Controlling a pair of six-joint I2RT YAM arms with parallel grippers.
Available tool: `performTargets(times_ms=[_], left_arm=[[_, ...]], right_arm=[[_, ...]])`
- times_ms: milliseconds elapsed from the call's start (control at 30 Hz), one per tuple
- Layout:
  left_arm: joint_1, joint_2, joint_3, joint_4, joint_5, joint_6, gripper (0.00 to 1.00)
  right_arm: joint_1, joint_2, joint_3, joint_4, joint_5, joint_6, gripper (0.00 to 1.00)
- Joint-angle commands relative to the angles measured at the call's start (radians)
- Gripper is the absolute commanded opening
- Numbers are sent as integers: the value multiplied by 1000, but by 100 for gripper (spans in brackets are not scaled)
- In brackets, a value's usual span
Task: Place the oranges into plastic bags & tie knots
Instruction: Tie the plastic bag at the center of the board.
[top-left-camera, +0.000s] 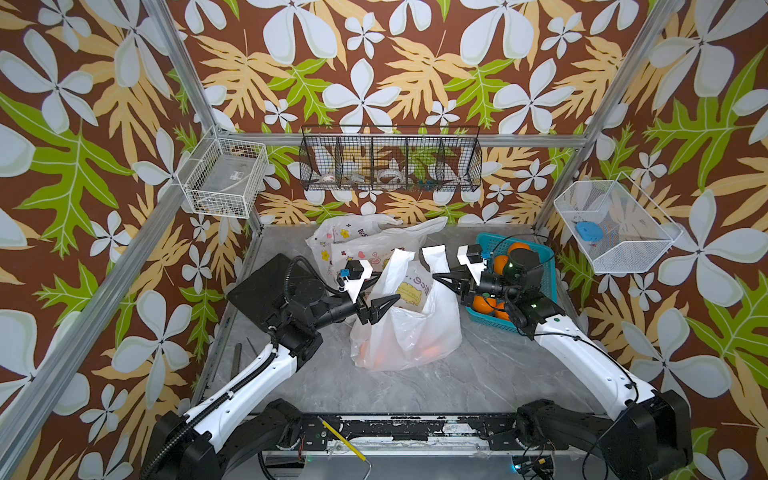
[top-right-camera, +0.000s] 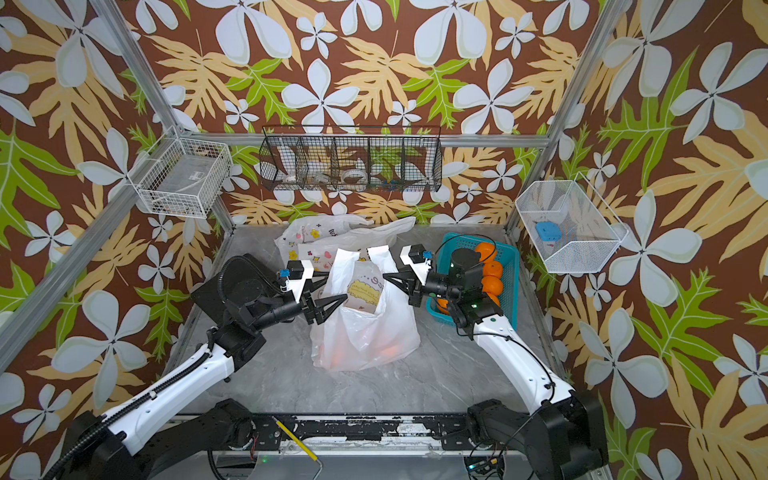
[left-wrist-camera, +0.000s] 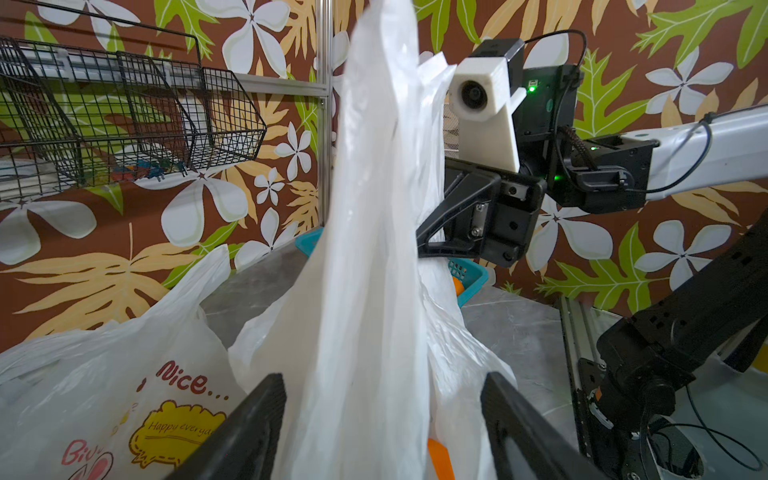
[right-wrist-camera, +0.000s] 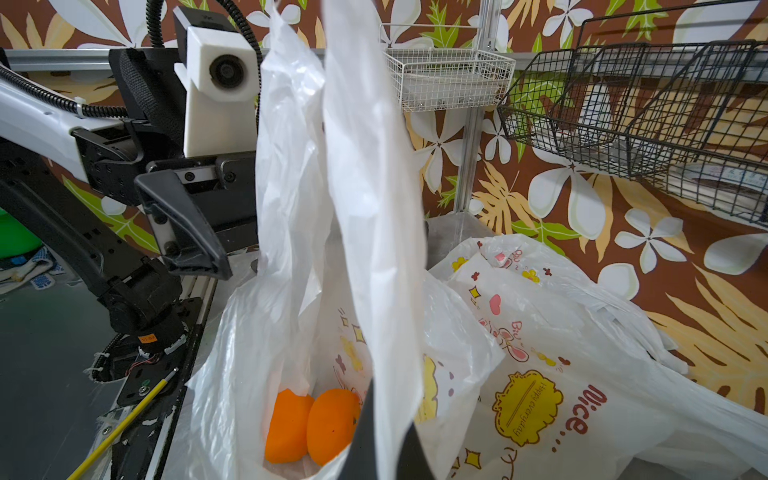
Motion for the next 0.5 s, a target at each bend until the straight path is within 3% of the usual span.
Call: performTargets(times_ms=[0,67,167,367,467], left_arm=[[2,39,28,57,23,26,73],[2,67,45,60,43,32,69],[2,91,57,63,61,39,53],[2,54,36,32,-11,65,3],[2,21,31,-39,-59,78,0]], right_arm=[[0,-5,3,4,-19,2,0],[-1,-6,3,2,-23,6,0],[0,-12,3,-7,-24,1,0],[0,-41,0,-63,-27,-50,0],[0,-55,0,-112,-48,-101,0]])
